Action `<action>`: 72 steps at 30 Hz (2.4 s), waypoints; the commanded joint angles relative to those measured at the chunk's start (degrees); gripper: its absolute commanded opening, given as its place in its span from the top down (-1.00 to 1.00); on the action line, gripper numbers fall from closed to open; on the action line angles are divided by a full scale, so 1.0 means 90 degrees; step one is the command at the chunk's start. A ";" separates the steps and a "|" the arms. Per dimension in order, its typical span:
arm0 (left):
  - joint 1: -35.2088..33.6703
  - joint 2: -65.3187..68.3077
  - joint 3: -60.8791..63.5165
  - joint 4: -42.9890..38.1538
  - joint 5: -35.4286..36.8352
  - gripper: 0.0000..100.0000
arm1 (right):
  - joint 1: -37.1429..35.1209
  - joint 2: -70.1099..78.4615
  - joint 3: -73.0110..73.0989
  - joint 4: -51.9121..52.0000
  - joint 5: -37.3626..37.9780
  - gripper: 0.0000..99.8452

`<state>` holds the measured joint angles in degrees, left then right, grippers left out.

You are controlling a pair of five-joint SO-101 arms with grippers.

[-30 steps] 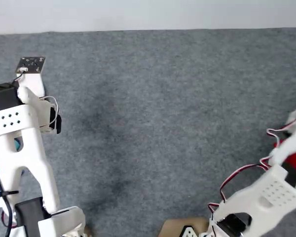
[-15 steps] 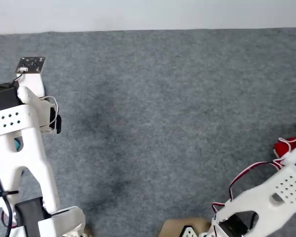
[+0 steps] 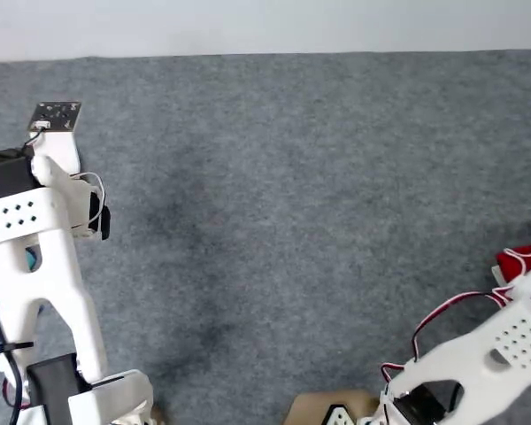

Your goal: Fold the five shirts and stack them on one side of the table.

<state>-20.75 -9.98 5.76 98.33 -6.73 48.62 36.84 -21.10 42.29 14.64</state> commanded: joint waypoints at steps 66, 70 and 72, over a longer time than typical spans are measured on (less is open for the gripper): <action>-0.2168 -0.0117 -0.0034 -0.0264 -0.1309 0.78 | -0.3258 -0.5875 0.3145 0.6725 0.0596 0.98; -0.2676 0.0479 -0.0034 -0.0274 -0.2110 0.71 | -0.3258 -0.6100 0.3712 0.6725 0.0596 0.98; -0.2921 0.0752 -0.0034 -0.0274 -0.2315 0.64 | -0.3258 -0.6159 0.3878 0.6725 0.0596 0.98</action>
<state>-44.04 -4.79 5.76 96.57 -24.48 19.87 -15.47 13.01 100.31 19.47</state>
